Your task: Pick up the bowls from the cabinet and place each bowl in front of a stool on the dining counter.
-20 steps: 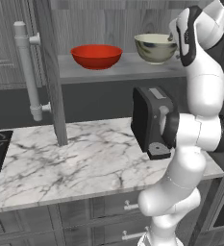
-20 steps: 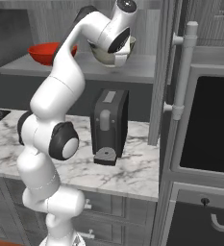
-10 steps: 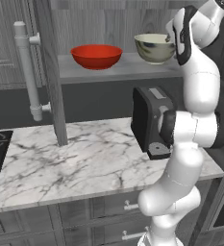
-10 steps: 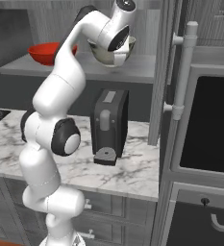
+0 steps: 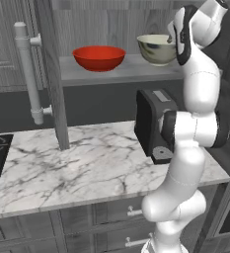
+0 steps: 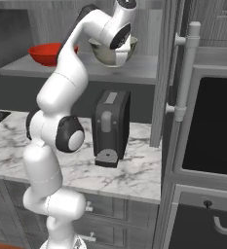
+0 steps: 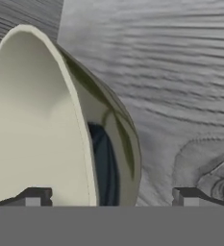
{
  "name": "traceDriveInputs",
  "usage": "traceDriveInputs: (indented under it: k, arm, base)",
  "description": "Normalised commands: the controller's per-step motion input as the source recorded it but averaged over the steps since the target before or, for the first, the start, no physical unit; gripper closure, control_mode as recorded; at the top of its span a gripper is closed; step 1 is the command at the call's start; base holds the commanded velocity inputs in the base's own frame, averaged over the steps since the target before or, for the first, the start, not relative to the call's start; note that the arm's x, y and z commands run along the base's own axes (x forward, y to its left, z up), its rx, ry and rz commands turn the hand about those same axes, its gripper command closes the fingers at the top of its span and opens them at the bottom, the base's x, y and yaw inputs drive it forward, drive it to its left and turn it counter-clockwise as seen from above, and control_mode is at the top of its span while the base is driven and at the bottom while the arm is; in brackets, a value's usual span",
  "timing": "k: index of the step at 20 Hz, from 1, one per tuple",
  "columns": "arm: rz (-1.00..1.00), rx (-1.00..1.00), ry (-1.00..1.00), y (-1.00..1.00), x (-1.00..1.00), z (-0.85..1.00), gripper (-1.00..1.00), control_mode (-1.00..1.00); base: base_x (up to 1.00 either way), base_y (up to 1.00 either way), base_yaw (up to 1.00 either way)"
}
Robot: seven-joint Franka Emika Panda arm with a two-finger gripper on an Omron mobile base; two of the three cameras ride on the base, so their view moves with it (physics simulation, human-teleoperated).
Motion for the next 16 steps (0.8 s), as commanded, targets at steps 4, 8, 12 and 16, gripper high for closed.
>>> traceDriveInputs:
  k: [4,8,12,16]
  arm:
    - [0.00,0.00,0.04,0.01,0.04,-0.06,-1.00,-1.00]
    - [0.00,0.00,0.03,0.08,0.00,-0.27,1.00,-1.00]
    - [0.00,0.00,0.01,0.08,0.00,-0.33,1.00,-1.00]
    - [0.00,0.00,0.00,0.16,0.00,-0.31,1.00,-1.00]
  base:
    - [0.00,0.00,0.00]
    - [0.00,0.00,0.00]
    - [0.00,0.00,0.00]
    - [0.00,0.00,0.00]
